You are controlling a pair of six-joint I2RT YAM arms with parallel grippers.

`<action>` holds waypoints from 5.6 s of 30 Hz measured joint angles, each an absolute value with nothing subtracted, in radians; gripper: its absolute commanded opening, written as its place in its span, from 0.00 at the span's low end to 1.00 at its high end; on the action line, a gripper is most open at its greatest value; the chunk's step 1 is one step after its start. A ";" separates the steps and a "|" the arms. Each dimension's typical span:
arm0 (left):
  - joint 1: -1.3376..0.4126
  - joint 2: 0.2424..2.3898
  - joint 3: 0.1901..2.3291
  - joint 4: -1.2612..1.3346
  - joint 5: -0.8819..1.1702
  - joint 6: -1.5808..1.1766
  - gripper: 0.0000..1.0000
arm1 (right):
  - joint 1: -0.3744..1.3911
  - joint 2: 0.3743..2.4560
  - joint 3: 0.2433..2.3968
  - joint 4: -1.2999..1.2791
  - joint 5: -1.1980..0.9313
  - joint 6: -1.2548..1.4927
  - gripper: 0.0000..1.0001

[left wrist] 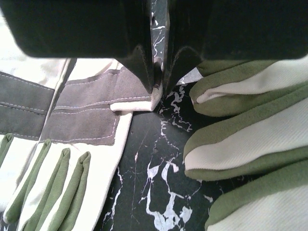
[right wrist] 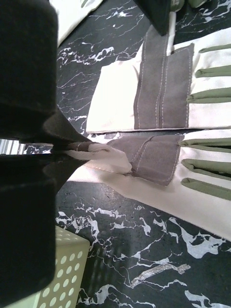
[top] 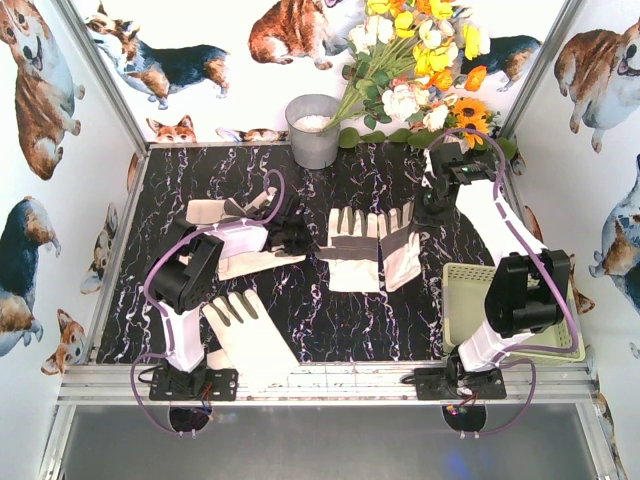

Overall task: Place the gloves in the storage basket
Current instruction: Turn over the glove in the glove, then adjust the glove at the center of the board.

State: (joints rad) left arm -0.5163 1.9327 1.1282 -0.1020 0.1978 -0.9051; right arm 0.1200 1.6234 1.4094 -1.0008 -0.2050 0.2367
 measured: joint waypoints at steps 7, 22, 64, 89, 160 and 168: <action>-0.542 1.919 1.100 -0.070 0.196 -0.958 0.01 | 0.130 1.596 1.377 -0.960 -0.200 0.294 0.00; -0.559 1.919 1.099 -0.047 0.194 -0.992 0.00 | 0.205 1.568 1.331 -0.889 -0.216 0.352 0.00; -0.565 1.919 1.088 -0.019 0.194 -1.013 0.00 | 0.414 1.873 1.289 -0.571 -0.475 0.555 0.00; -0.566 1.862 1.059 -0.027 0.165 -1.016 0.39 | 0.430 1.858 1.391 -0.641 -0.488 0.374 0.58; -0.606 1.905 1.112 -0.101 0.089 -0.942 0.00 | 0.141 1.826 1.215 -0.701 -0.496 0.319 0.06; -0.606 1.905 1.112 -0.101 0.088 -0.943 0.00 | 0.143 1.826 1.248 -0.715 -0.493 0.265 0.06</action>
